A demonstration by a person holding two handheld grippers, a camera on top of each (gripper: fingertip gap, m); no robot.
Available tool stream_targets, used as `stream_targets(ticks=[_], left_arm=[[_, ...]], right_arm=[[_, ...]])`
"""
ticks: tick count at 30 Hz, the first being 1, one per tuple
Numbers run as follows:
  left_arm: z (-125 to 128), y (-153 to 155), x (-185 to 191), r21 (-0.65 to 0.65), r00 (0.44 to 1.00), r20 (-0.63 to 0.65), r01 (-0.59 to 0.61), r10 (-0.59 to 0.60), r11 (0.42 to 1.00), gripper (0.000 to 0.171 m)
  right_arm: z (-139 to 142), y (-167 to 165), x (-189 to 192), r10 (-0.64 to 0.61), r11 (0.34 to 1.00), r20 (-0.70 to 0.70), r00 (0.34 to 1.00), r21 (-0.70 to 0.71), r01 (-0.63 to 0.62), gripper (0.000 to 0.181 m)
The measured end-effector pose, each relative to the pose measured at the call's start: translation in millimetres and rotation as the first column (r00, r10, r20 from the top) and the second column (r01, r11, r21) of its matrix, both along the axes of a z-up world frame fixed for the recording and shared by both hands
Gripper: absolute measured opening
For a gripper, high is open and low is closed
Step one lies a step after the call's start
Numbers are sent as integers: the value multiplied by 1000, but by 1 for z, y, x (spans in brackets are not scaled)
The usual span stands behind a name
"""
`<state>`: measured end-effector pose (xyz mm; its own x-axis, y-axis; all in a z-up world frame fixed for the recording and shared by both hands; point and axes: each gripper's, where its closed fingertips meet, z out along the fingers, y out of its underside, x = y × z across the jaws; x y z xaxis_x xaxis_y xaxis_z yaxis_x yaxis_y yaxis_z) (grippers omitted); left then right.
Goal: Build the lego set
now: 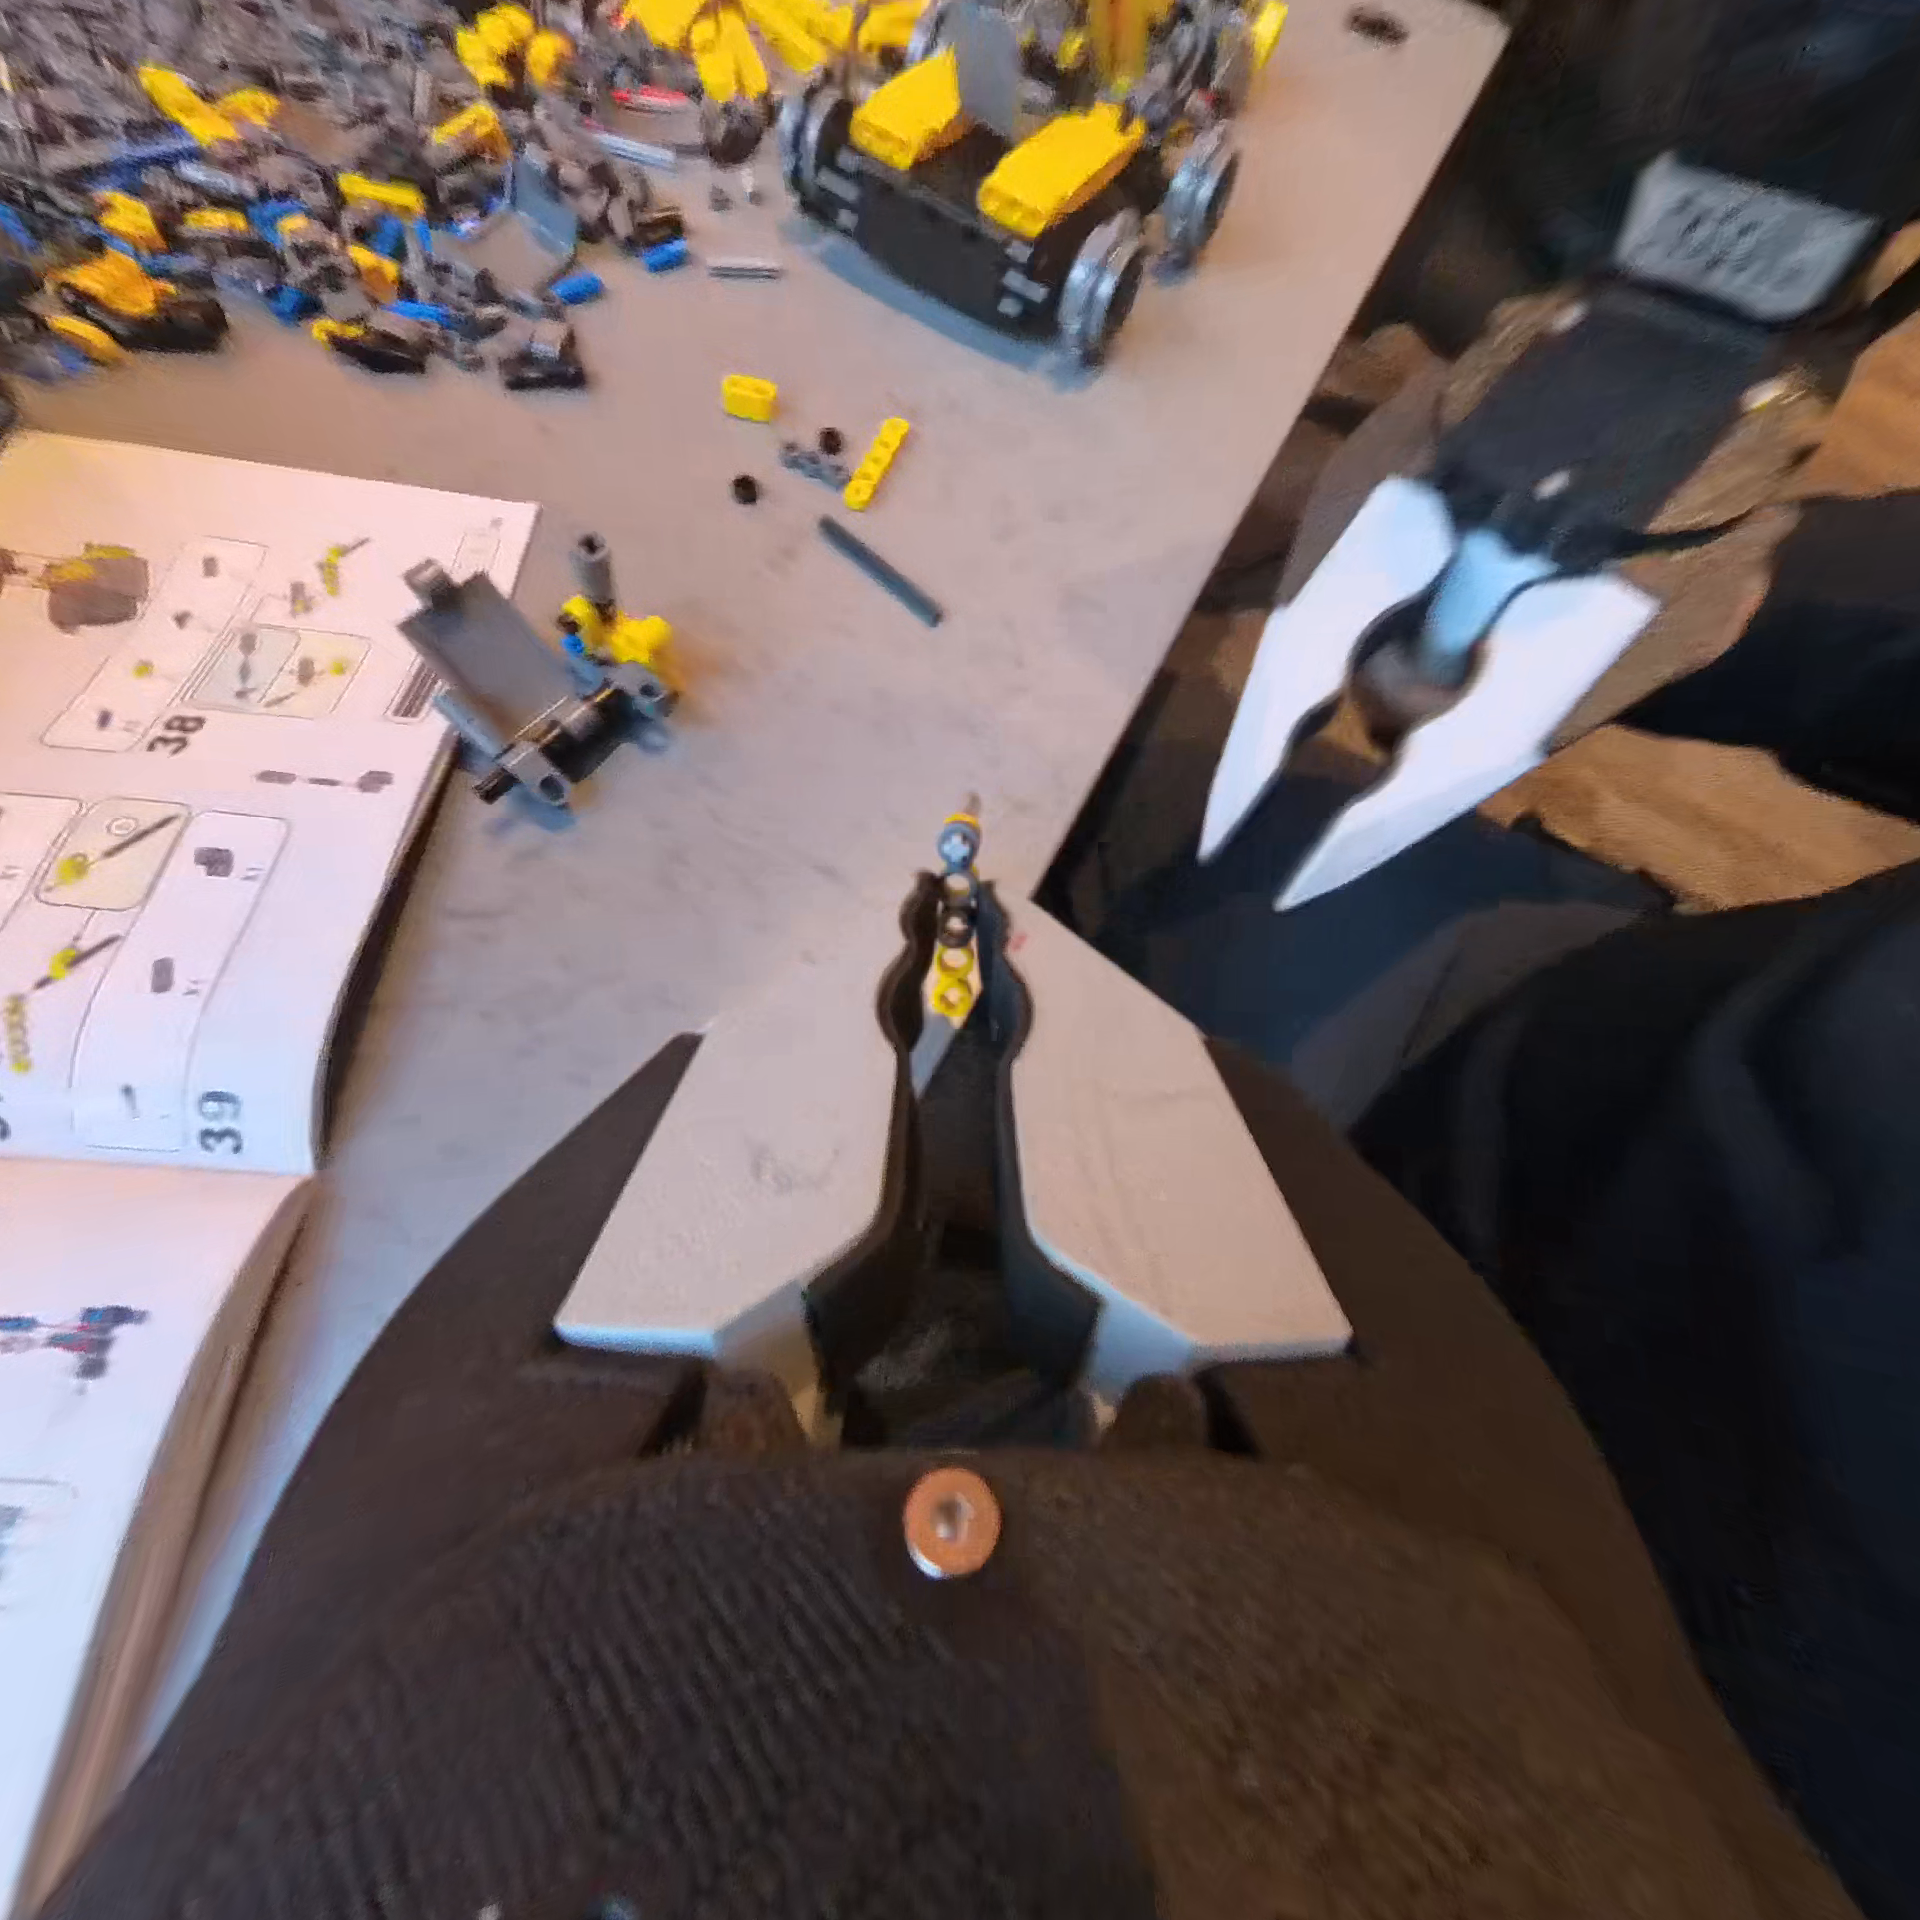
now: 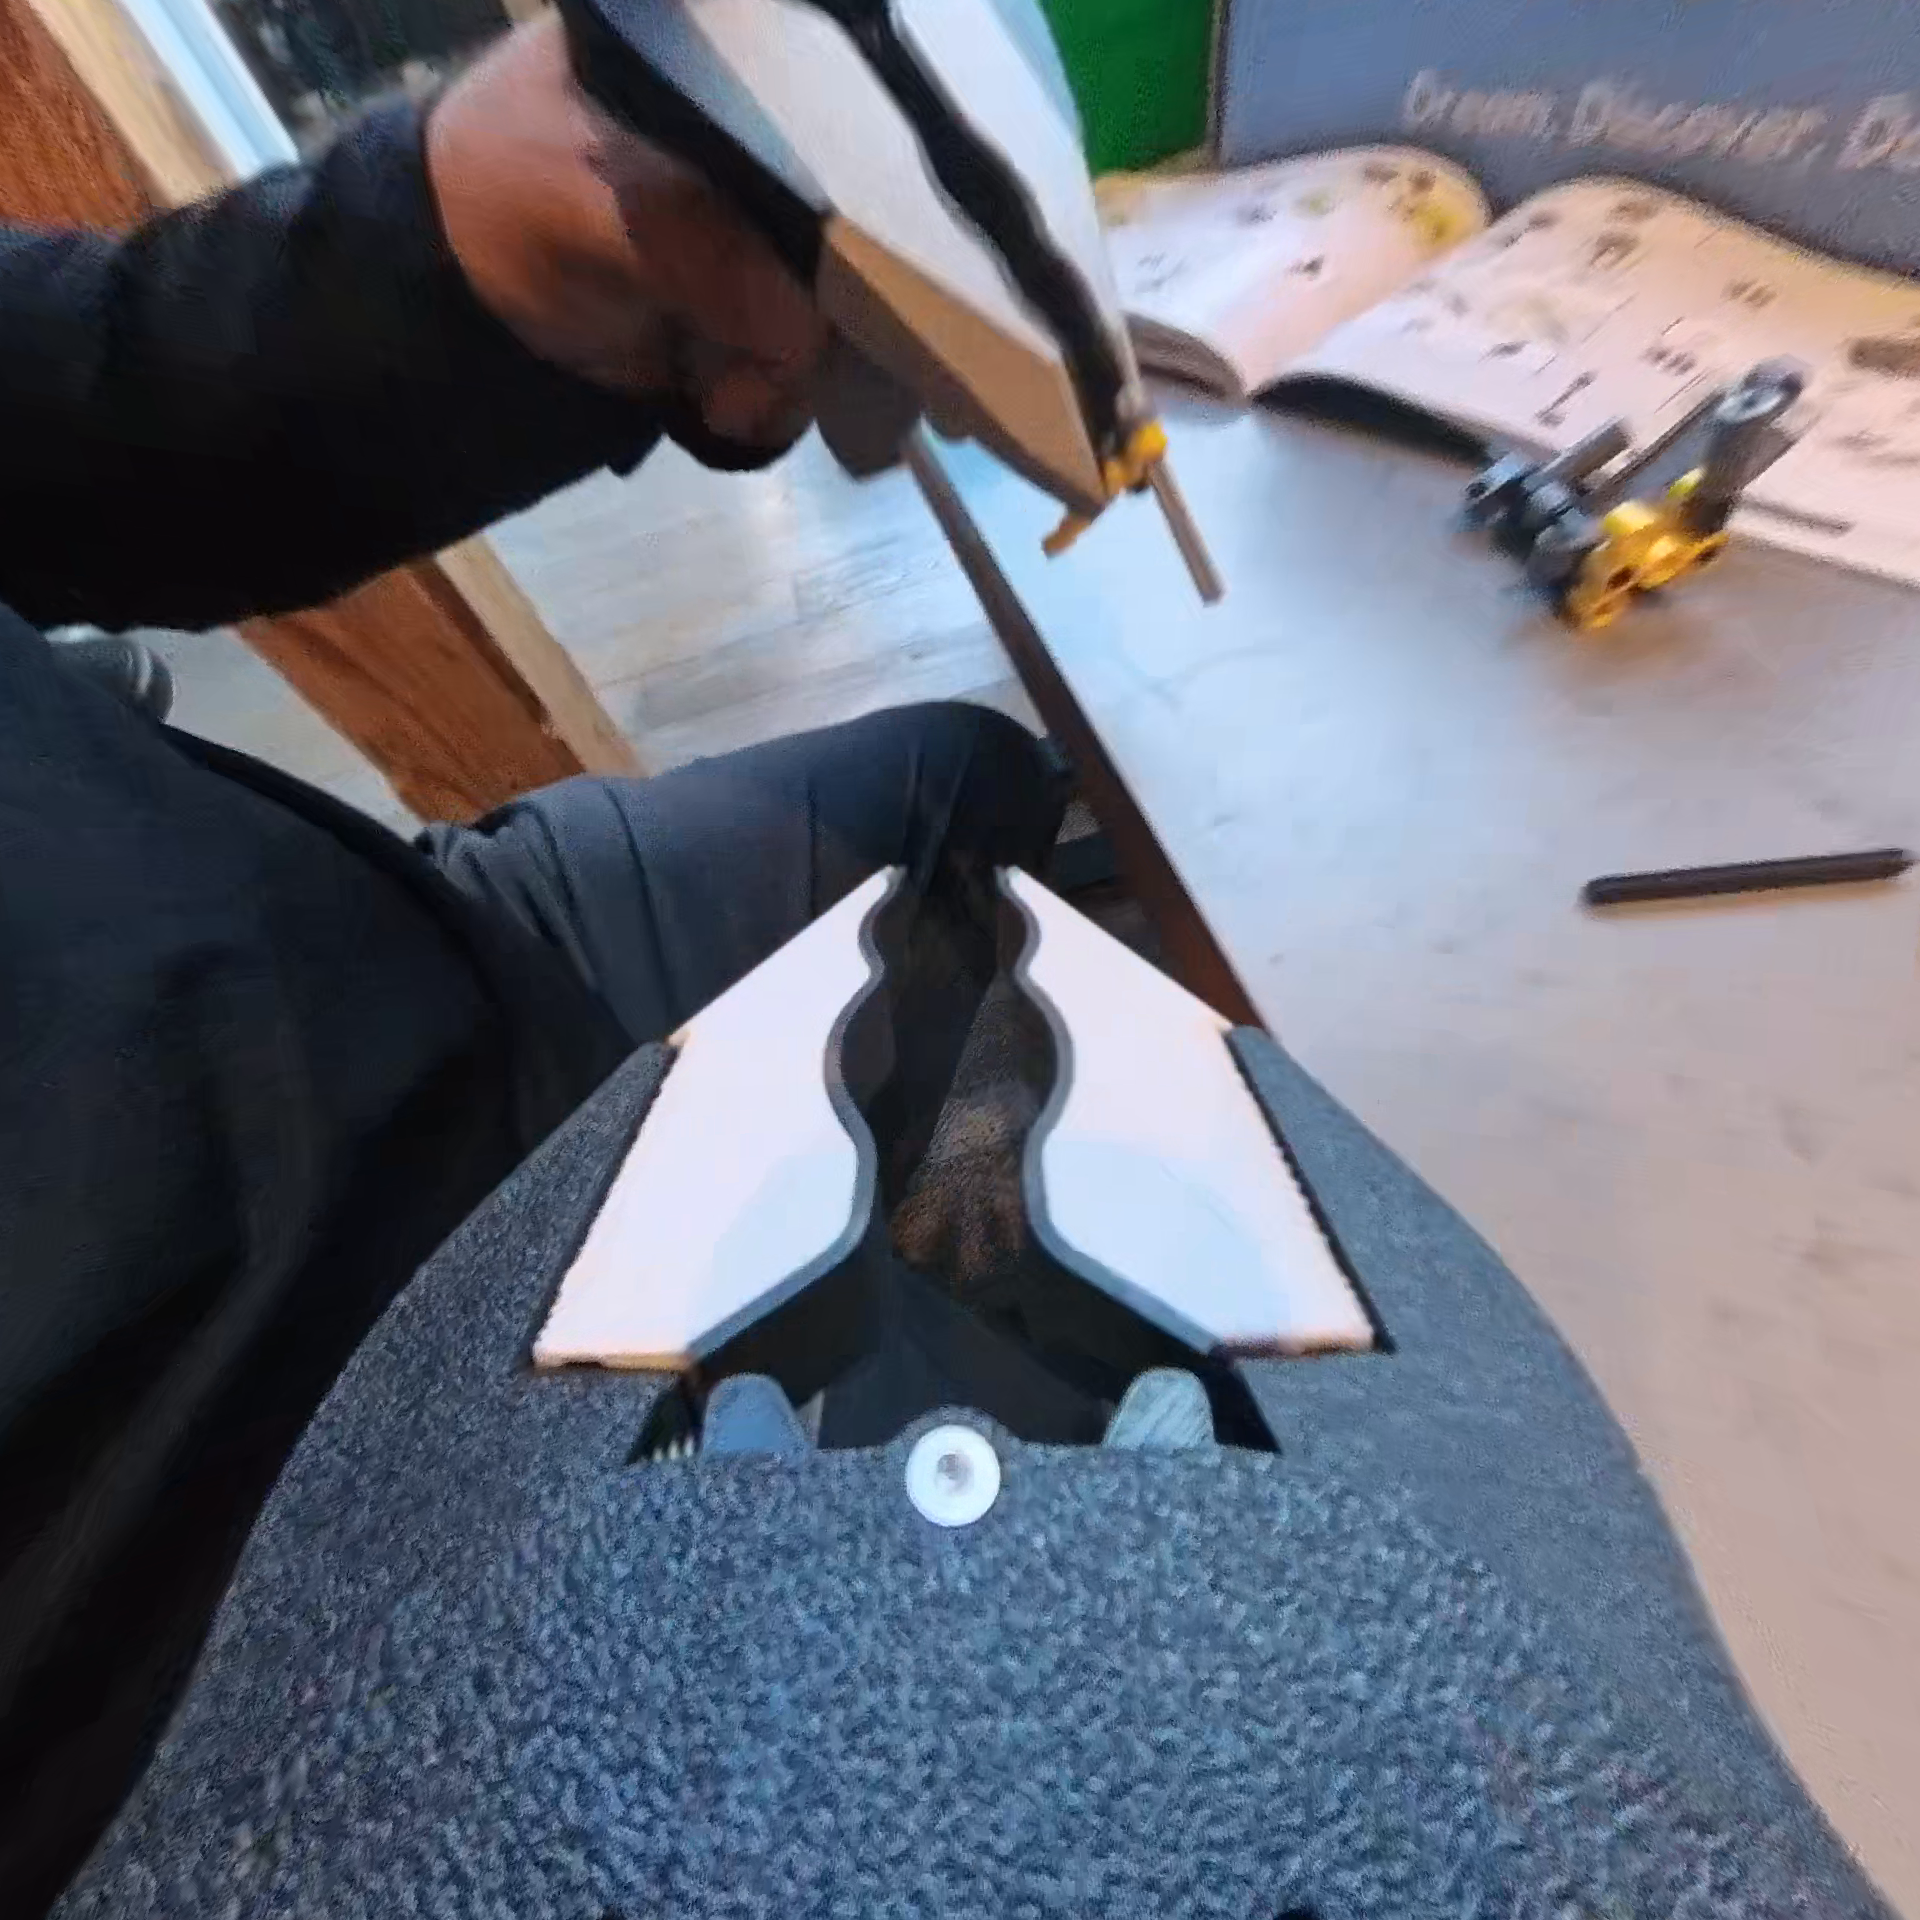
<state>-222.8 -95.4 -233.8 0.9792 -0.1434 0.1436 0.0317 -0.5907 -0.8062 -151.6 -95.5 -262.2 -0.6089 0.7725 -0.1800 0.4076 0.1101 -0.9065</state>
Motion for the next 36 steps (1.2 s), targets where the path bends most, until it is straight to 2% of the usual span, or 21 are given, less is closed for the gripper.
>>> stream_targets(ticks=[2, 4, 8, 13, 19, 22, 25, 28, 30, 31, 33, 35, 36], left_arm=[[-11, 4, -11, -65, 1000, 1, -12, 12, 998, 6], [-13, 8, -12, -60, 1000, -28, 13, -15, 998, 5], [-28, 7, -12, -139, 992, -85, 77, -89, 987, 6], [-20, 12, -7, -142, 986, -73, 139, -150, 980, 6], [-2, 21, -15, -115, 964, -221, 126, -149, 985, 6], [-7, 25, -4, -114, 959, -219, 158, -180, 981, 6], [-14, 28, 1, -125, 938, -284, 168, -197, 978, 6], [-11, 33, 8, -98, 917, -346, 176, -199, 980, 6], [0, 38, 13, -26, 878, -443, 191, -183, 981, 6], [5, 40, 14, 12, 839, -519, 199, -165, 980, 5], [8, 40, -4, 49, 691, -721, 134, -58, 990, 6], [7, 35, -19, 54, 533, -846, 51, 19, 997, 6], [3, 33, -16, 43, 489, -872, 58, 10, 997, 6]], right_arm=[[13, 7, -8, -33, 999, -46, 998, -17, 32, 24], [24, 10, -15, -39, 998, -80, 996, -44, 35, 33], [31, 4, -20, 11, 999, -109, 994, -42, -16, 34], [24, 4, -18, 24, 999, -110, 994, -26, -27, 39], [29, 28, -19, -33, 999, -130, 991, -37, 28, 41], [31, 34, -20, -50, 999, -141, 989, -30, 46, 42], [31, 38, -22, -57, 998, -158, 986, 7, 58, 43], [35, 37, -25, -74, 996, -173, 982, 29, 80, 43], [37, 39, -34, -114, 992, -175, 978, 39, 123, 42], [37, 38, -36, -115, 992, -166, 979, 42, 123, 38], [30, 35, -38, -113, 992, -105, 988, 51, 119, 18], [21, 33, -42, -121, 992, -35, 992, 30, 122, 19], [20, 31, -43, -122, 993, -13, 992, -3, 122, 23]])
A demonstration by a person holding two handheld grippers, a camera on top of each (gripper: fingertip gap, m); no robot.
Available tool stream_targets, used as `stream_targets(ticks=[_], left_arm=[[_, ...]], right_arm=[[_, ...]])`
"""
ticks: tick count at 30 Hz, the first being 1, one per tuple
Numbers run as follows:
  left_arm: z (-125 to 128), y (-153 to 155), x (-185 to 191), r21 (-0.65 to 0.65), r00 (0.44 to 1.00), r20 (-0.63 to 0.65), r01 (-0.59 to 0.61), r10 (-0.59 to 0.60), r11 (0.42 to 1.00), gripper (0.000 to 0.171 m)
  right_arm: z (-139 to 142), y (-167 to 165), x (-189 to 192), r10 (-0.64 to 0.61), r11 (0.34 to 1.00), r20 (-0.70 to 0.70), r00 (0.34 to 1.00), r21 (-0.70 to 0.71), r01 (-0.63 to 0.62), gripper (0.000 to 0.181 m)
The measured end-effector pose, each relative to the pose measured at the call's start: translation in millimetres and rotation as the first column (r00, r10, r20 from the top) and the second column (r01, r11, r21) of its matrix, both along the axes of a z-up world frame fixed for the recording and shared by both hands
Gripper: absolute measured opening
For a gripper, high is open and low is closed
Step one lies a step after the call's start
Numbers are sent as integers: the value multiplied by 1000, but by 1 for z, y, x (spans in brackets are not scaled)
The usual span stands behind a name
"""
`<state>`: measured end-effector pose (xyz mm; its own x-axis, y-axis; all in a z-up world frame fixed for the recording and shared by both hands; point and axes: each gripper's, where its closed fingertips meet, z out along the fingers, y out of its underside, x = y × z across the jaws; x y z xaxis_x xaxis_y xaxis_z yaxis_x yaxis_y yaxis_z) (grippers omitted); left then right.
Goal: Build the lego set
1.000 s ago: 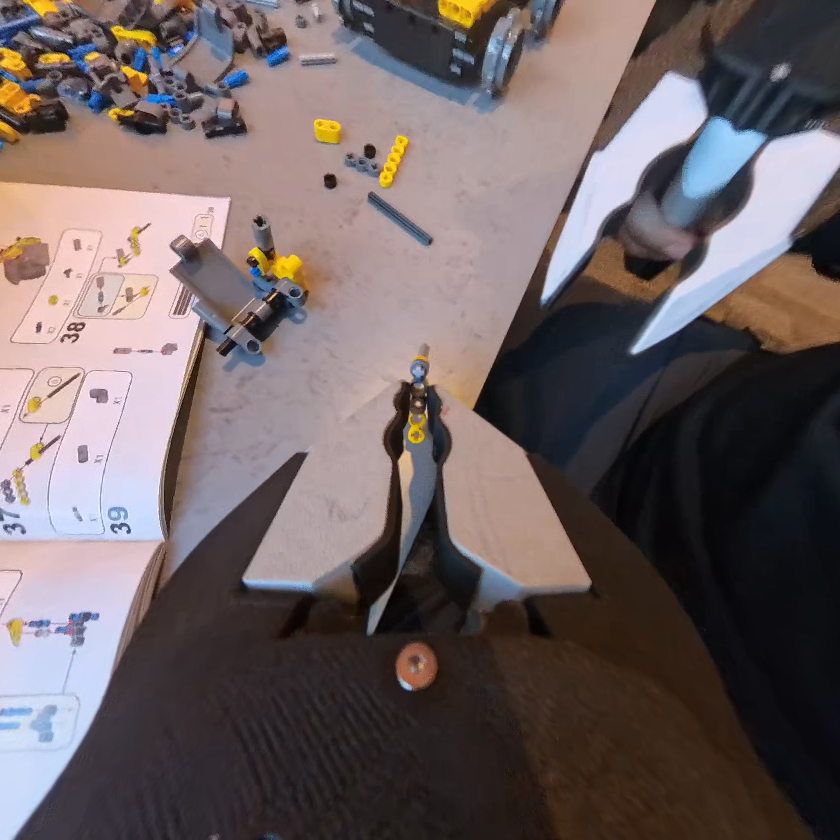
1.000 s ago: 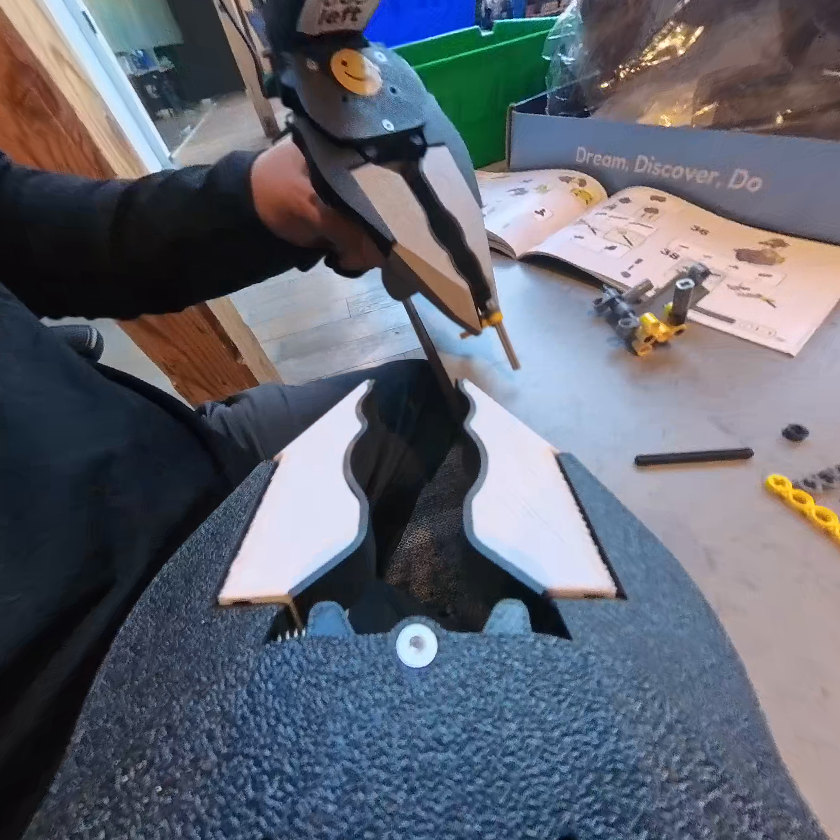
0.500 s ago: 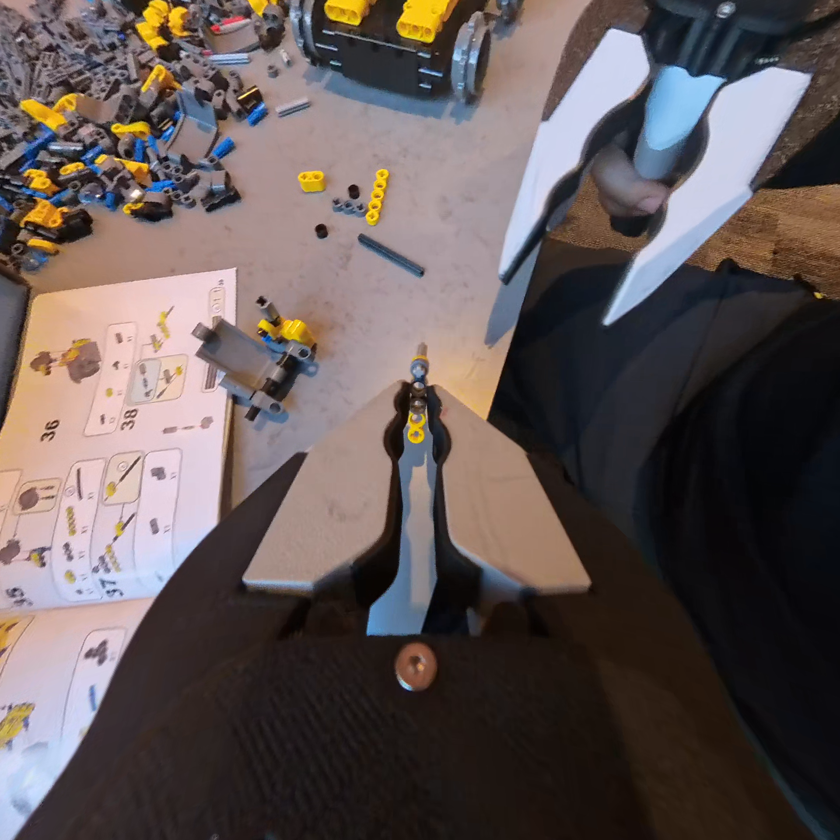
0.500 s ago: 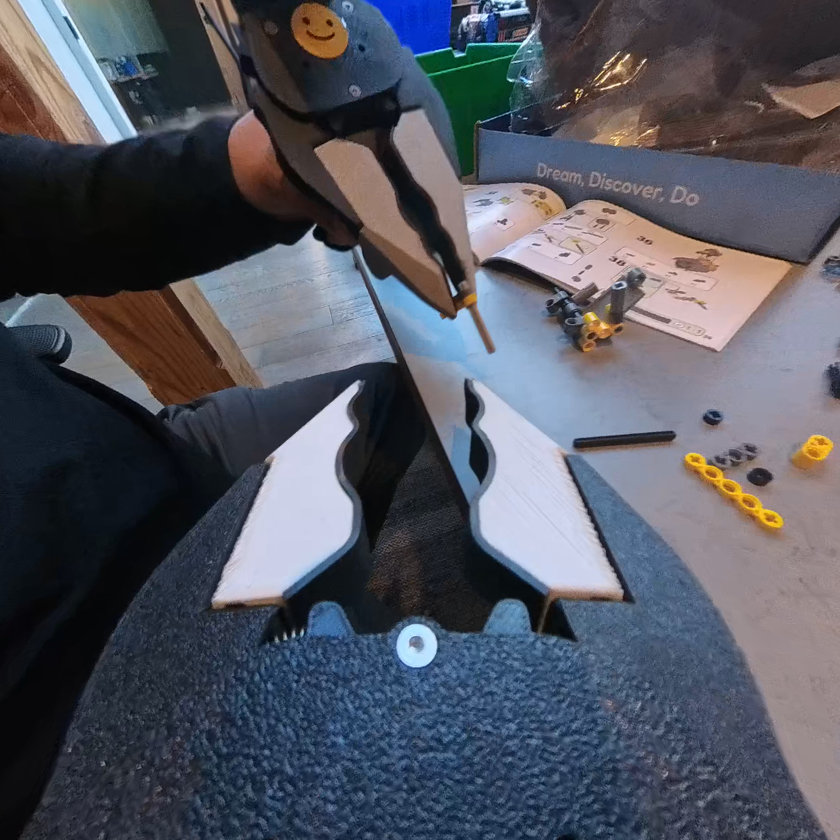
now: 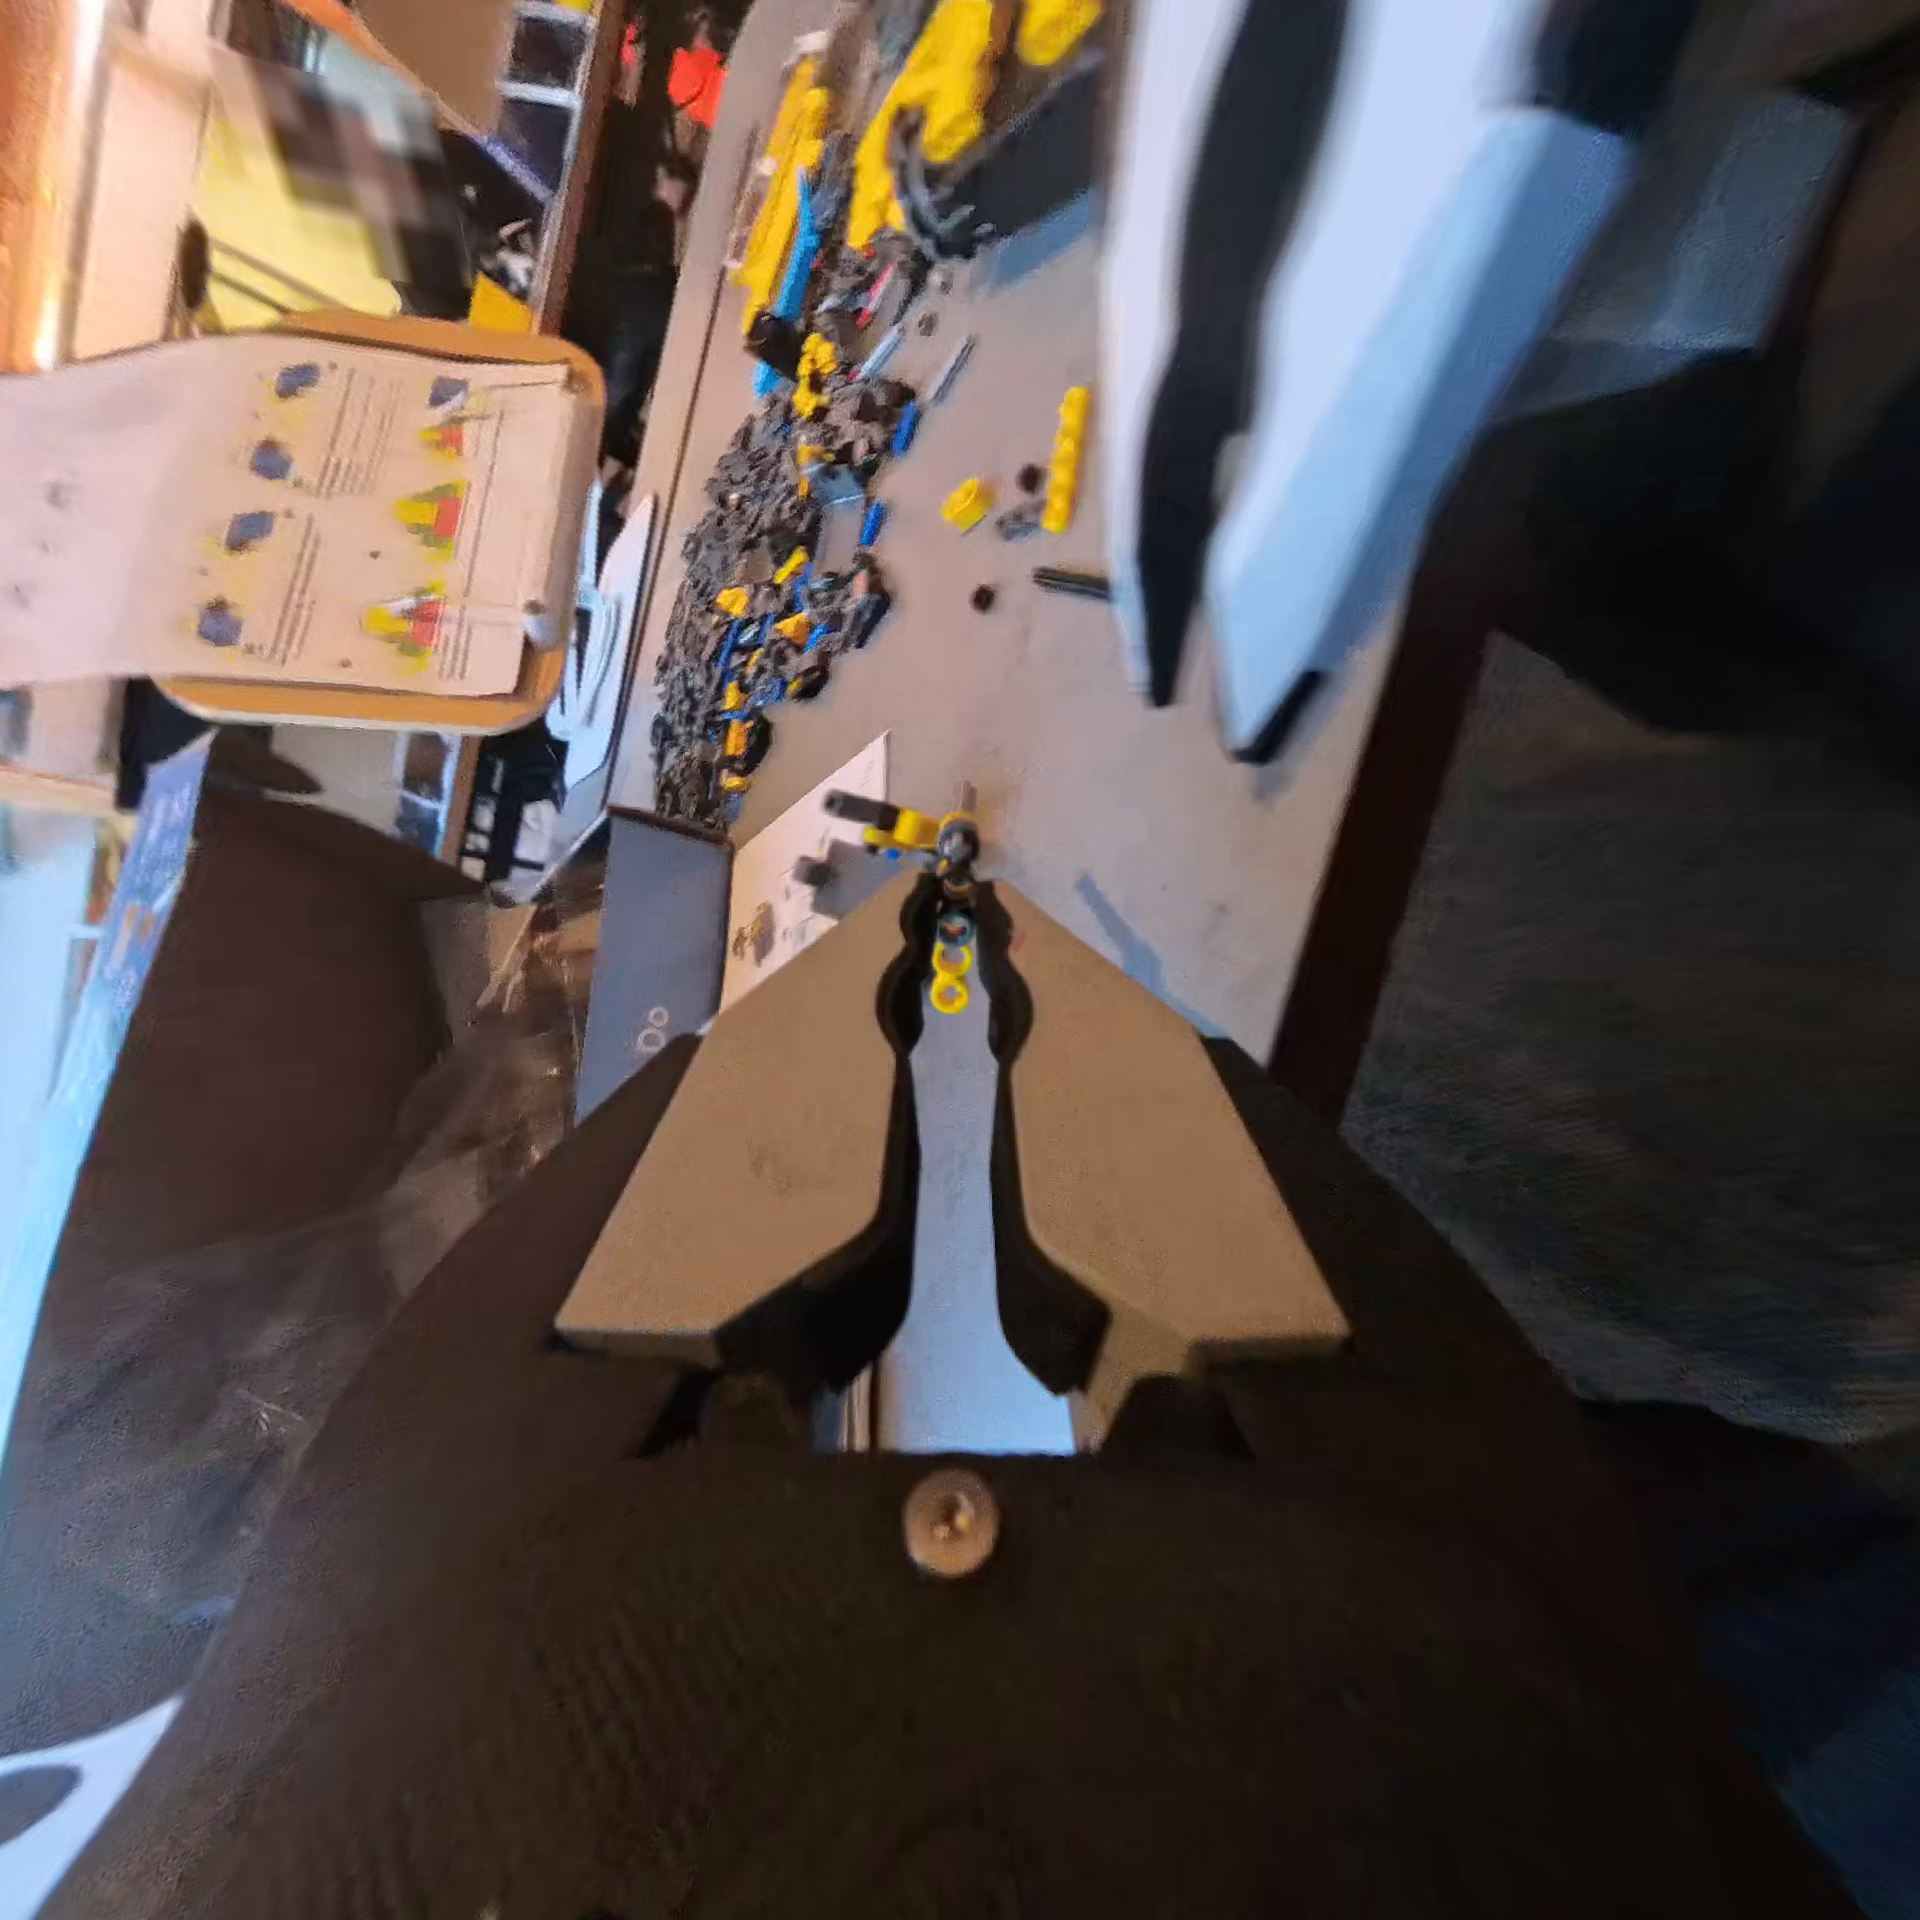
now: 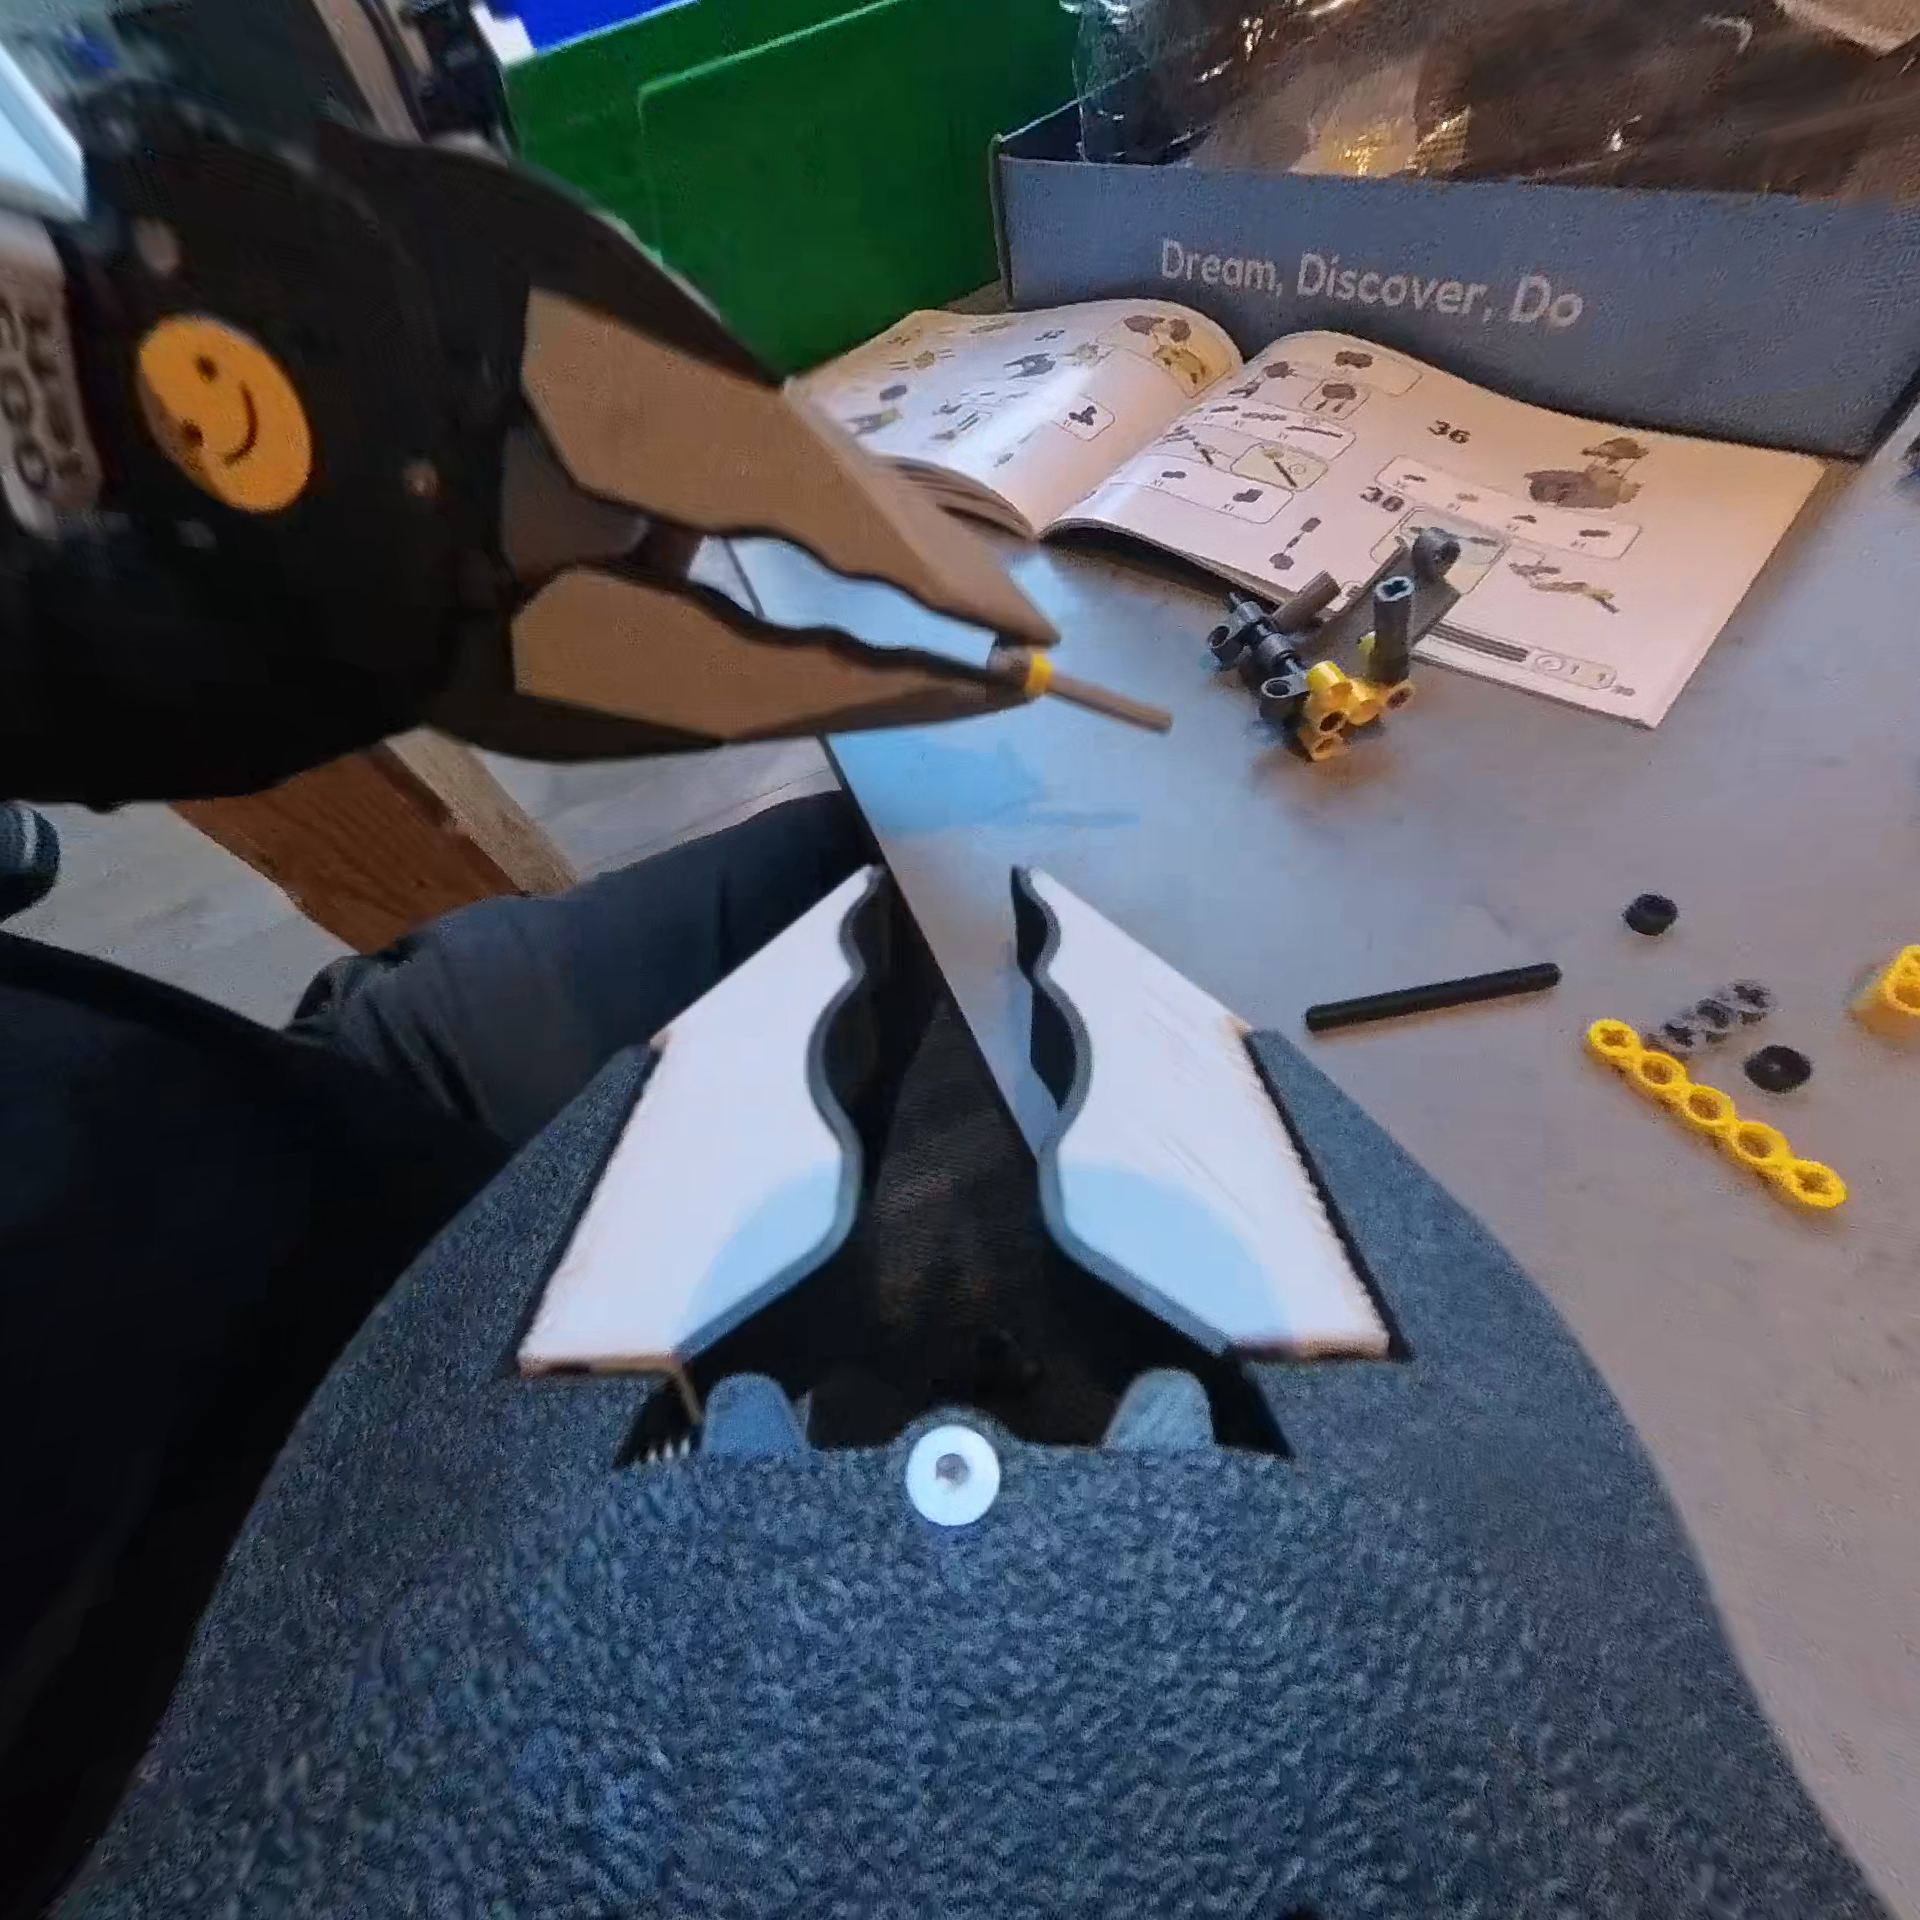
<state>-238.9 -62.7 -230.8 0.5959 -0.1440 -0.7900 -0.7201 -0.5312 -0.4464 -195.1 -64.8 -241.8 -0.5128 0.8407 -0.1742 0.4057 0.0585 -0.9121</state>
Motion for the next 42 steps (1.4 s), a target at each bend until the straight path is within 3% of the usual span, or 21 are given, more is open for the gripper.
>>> stream_targets(ticks=[2, 5, 12, 19, 23, 26, 28, 30, 32, 36, 42], left_arm=[[-20, -4, 6, -77, 999, -40, 0, -3, 997, 6], [-38, -9, 8, -156, 997, -74, -39, 28, 987, 7], [-38, -7, 20, -143, 996, -86, -24, 11, 989, 6], [-37, -9, 22, -75, 992, -122, -41, 32, 996, 6], [-37, -8, 25, -58, 1000, -11, -21, 21, 998, 7], [-38, -10, 27, -70, 988, 153, 8, 3, 998, 8], [-38, -12, 32, -104, 955, 297, 42, -9, 994, 12], [-36, -17, 40, -137, 899, 434, 124, -53, 983, 30], [-35, -21, 46, -171, 832, 550, 194, -70, 966, 31], [-38, -21, 27, -237, 827, 561, 202, -36, 950, 34], [-46, -21, 31, -310, 785, 617, 304, -53, 901, 20]], right_arm=[[0, -4, -5, -4, 998, 19, 1000, -60, 5, 35], [-10, -7, -11, -9, 1000, 66, 998, -16, 10, 36], [-17, -10, -19, -7, 999, 124, 992, 40, 2, 20], [-23, -10, -15, -24, 987, 134, 991, 158, 3, 18], [-23, -10, -15, 6, 987, 131, 991, 159, -27, 17], [-24, -10, -14, 25, 982, 139, 990, 181, -50, 16], [-26, -11, -14, 35, 977, 146, 989, 202, -65, 16], [-28, -12, -13, 51, 972, 147, 988, 221, -83, 15], [-30, -11, -13, 59, 962, 144, 988, 257, -95, 11], [-31, -12, -12, 85, 949, 146, 986, 291, -125, 13], [-31, -13, -11, 121, 929, 123, 985, 336, -156, 16]])
